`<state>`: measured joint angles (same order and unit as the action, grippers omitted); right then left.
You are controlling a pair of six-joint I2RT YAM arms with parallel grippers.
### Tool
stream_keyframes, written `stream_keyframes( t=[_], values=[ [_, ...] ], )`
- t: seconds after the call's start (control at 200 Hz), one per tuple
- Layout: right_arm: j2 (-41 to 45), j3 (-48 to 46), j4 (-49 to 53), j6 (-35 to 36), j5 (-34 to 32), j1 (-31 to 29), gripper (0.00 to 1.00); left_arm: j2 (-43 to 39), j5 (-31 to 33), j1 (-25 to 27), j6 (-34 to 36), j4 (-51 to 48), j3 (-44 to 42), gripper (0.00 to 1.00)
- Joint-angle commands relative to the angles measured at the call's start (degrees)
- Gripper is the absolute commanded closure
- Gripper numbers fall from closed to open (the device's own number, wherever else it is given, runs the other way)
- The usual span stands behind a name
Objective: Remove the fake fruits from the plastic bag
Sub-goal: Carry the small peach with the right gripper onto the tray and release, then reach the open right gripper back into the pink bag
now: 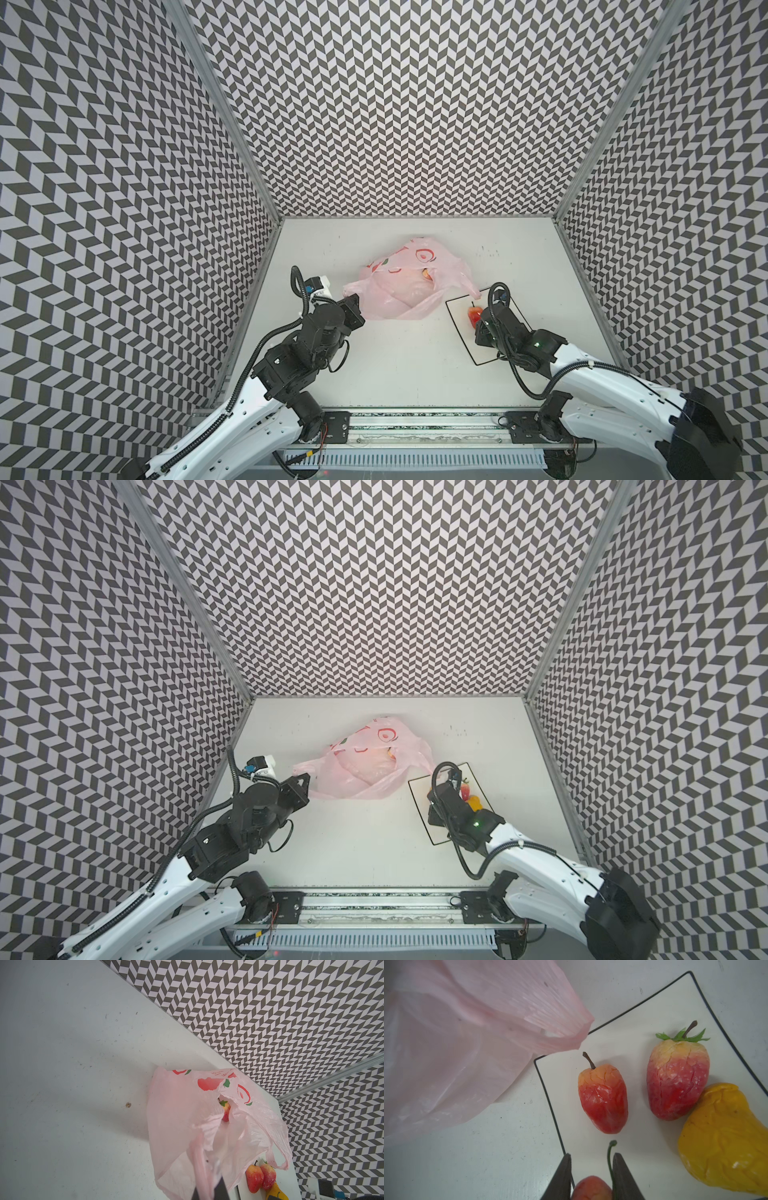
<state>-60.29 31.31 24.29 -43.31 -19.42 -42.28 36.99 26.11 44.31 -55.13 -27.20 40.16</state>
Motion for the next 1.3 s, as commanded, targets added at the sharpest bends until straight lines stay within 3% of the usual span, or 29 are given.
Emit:
stream_keyframes(
  t=[0.0, 0.145, 0.476, 0.671, 0.871, 0.982, 1.072, 1.167, 1.297],
  values=[
    [-2.81, -0.81, -6.04, -2.11, -3.03, 0.45, 0.72, -0.47, 0.96, -0.28, 0.11, -0.48, 0.04, 1.0],
    [-6.02, -1.65, -8.34, -2.19, -3.18, 1.05, 0.71, -0.69, 0.97, -0.31, -0.06, -0.75, 0.03, 1.0],
    [-9.76, 0.22, -6.83, -1.15, -1.53, 1.85, 0.51, -0.18, 0.61, -0.31, 0.03, -0.73, 0.26, 1.0],
    [-6.18, 2.9, -1.88, -0.67, -1.86, 1.94, 0.49, -0.39, 0.78, -0.28, 0.02, -1.1, 0.45, 1.0],
    [3.12, 9.44, 6.9, 2.01, -2.5, 1.93, 0.5, -0.42, 0.88, -0.3, 0.09, -0.84, 0.23, 1.0],
    [8.18, 11.87, 2.56, 9.17, 1.7, 1.92, 0.51, -0.25, 0.61, -0.33, 0.07, -0.57, 0.03, 1.0],
    [9.49, 12.49, -7.43, 15.24, 10.4, 1.79, 0.54, -0.39, 0.35, -0.34, -0.06, -0.66, -0.1, 1.0],
    [4.43, 15.91, -11.74, 18.88, 16.81, 0.46, 0.55, -0.51, 0.0, -0.35, -0.06, -0.75, -0.21, 1.0],
    [-6.27, 21.39, -16.19, 21.67, 18.58, -3.42, 0.56, -0.78, -0.39, -0.28, -0.1, -0.94, -0.07, 1.0]
  ],
)
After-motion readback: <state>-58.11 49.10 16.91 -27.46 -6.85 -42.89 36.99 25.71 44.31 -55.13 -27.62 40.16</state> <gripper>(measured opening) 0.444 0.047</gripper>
